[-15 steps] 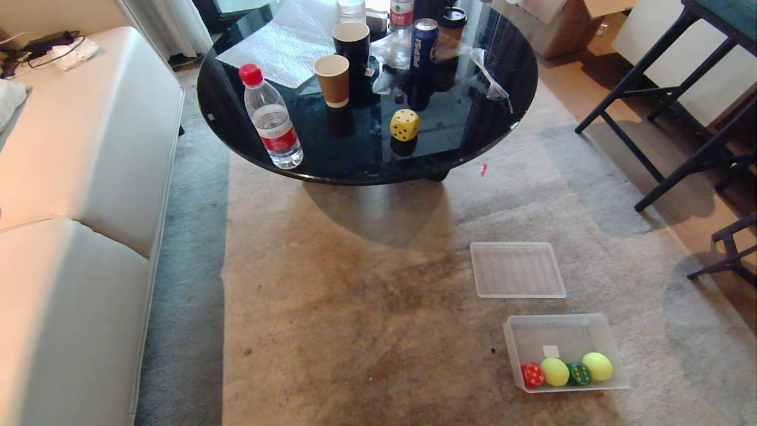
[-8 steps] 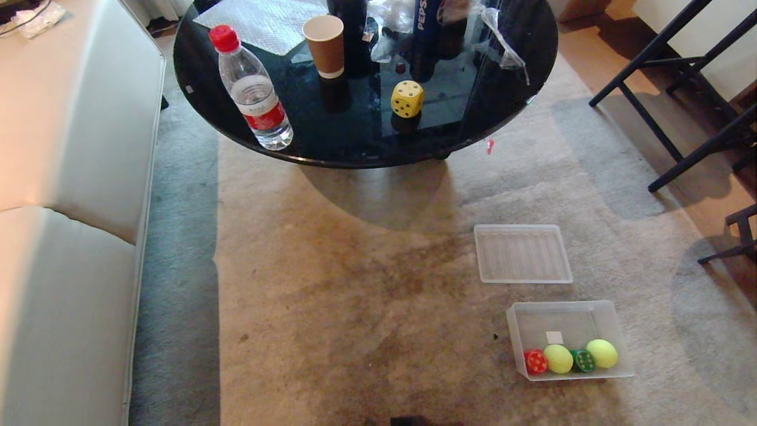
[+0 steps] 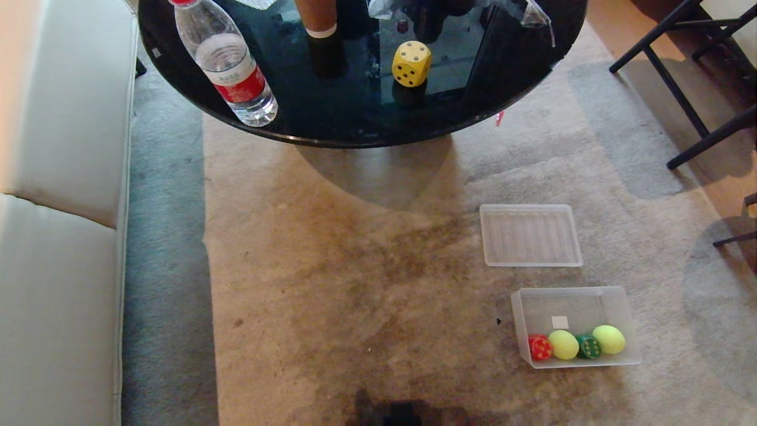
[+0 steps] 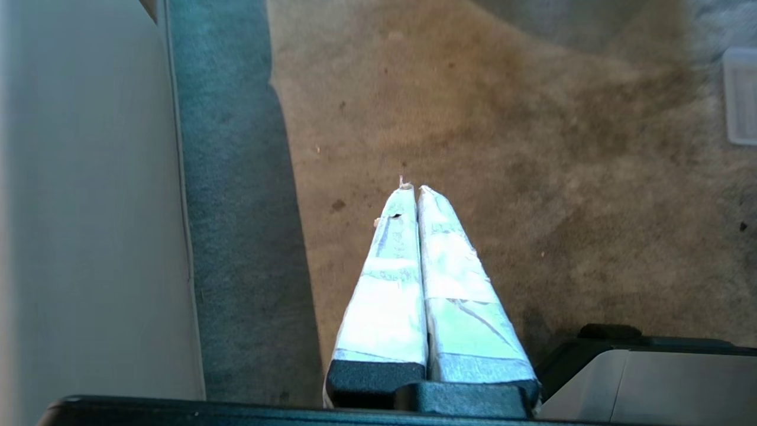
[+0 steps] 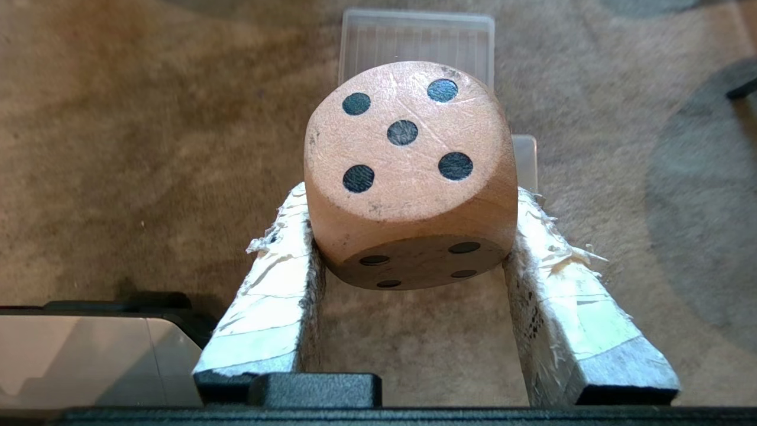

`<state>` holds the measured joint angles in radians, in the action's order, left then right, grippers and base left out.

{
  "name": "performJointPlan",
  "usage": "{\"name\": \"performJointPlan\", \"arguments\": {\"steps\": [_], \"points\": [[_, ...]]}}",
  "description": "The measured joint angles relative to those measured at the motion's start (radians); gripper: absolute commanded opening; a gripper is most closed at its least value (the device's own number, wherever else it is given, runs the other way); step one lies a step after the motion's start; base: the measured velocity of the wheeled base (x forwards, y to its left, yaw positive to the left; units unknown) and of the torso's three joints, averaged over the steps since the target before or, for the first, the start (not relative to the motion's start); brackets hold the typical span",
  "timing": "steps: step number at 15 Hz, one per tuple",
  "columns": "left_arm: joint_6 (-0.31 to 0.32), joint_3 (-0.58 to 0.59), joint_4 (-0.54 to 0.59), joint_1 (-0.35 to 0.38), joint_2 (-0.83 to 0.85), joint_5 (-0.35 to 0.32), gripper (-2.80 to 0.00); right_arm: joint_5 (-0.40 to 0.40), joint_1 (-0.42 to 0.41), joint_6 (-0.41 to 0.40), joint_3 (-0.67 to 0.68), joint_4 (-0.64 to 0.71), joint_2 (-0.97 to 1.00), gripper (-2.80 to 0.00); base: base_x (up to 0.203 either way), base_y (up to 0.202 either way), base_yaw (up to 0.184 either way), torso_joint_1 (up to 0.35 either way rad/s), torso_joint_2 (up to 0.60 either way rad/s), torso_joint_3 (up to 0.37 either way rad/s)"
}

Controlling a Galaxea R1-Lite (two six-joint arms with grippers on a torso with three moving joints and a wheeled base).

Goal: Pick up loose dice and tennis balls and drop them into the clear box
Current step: Put the toys in the box

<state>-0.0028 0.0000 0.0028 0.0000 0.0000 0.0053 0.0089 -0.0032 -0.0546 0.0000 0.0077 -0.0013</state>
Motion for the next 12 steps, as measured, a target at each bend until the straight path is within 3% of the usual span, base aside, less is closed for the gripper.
{"name": "performJointPlan", "arguments": {"steps": [12], "points": [[0.0,0.0,0.0,0.0,0.0,0.0,-2.8,0.0,0.0,0.0,0.0,0.0,0.0,-2.8,0.0,0.0,0.0,0.003,0.0,-0.195]]}}
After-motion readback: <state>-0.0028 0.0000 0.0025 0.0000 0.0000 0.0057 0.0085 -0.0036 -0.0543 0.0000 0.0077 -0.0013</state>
